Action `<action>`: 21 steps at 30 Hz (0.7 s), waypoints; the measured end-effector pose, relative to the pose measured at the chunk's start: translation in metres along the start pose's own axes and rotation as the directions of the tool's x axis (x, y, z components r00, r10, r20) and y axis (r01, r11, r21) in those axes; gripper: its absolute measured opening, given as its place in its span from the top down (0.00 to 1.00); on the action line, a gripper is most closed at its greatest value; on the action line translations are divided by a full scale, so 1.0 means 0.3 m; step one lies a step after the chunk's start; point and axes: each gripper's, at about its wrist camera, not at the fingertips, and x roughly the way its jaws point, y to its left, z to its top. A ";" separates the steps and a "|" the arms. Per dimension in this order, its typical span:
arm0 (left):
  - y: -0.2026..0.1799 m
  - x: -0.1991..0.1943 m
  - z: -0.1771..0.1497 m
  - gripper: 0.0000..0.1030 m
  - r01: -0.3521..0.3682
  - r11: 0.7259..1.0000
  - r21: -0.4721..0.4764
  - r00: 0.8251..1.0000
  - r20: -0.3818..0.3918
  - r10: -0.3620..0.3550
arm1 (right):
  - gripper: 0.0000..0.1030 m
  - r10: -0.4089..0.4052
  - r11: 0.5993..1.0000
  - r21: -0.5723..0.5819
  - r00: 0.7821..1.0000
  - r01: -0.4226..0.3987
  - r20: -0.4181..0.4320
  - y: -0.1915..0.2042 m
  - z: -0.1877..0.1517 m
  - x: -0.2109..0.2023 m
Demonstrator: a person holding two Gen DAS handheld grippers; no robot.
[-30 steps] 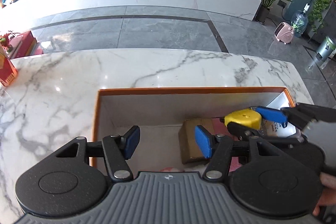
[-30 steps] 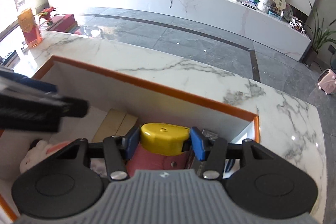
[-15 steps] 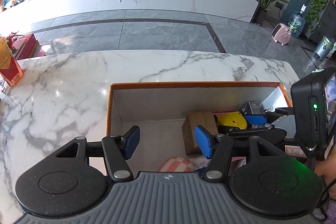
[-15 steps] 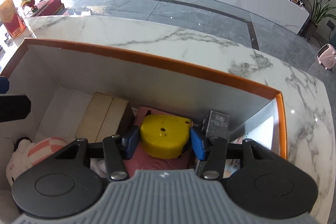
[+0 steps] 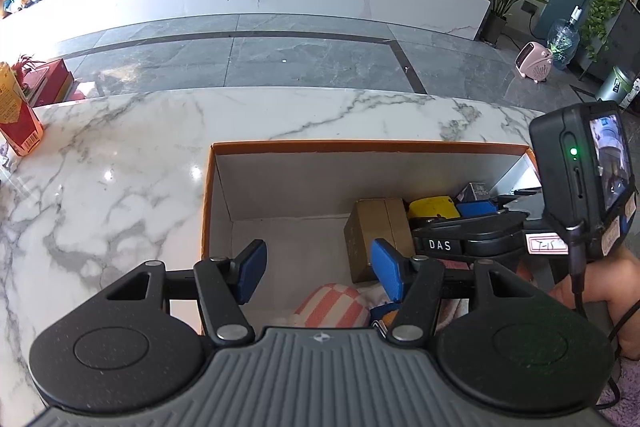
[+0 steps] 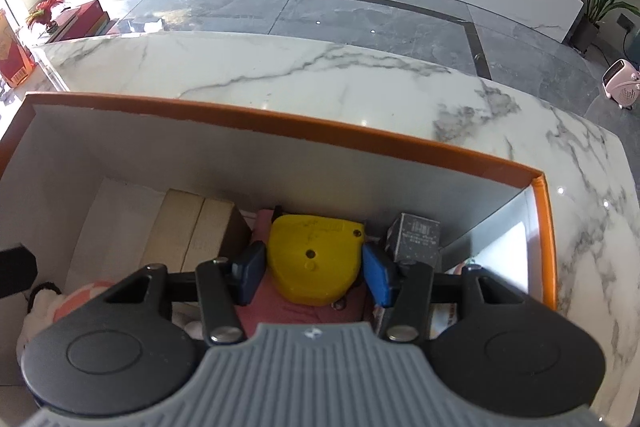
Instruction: Organize objects
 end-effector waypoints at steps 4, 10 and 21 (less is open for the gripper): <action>-0.011 -0.027 -0.013 0.34 0.005 1.000 0.008 1.000 0.018 -0.006 | 0.46 -0.001 1.000 -0.011 1.000 0.001 0.018 -0.006 -0.010 -0.045; -0.032 -0.155 -0.044 0.34 0.033 0.999 0.032 0.993 0.109 -0.036 | 0.44 0.026 0.999 -0.036 0.993 -0.022 0.115 0.001 -0.054 -0.252; -0.133 -0.508 -0.189 0.08 -0.037 0.989 0.140 0.911 0.413 -0.024 | 0.29 0.083 0.995 0.016 0.902 -0.099 0.424 -0.022 -0.312 -0.804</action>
